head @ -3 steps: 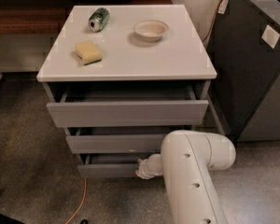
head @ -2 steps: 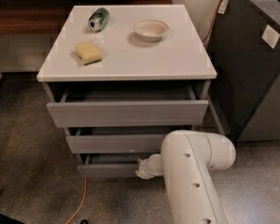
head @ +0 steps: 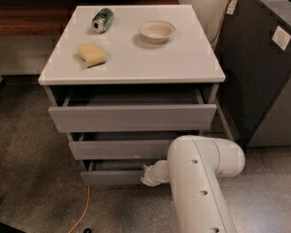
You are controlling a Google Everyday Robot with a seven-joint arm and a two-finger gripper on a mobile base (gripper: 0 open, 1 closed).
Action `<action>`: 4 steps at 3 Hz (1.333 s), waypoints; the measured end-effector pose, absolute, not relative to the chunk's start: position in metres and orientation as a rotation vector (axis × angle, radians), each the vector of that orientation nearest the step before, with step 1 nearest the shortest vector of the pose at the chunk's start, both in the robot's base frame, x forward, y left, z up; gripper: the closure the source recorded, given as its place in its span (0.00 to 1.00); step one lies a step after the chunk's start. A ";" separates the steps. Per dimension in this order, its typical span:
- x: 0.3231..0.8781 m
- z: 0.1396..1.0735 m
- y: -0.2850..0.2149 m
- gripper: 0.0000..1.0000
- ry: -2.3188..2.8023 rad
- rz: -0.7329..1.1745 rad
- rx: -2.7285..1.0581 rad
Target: Place sponge into bottom drawer
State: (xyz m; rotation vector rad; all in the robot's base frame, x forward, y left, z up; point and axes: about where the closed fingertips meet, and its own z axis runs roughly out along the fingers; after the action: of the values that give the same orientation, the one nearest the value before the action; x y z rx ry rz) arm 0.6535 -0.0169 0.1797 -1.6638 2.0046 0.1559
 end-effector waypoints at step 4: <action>0.628 0.167 0.002 0.00 2.003 0.272 -1.680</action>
Offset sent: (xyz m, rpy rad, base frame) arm -0.2101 0.1382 -0.0934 0.4016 0.4901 0.2690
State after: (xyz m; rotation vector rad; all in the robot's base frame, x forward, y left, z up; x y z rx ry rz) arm 0.6275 0.0022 0.1670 -1.6803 2.0034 0.2719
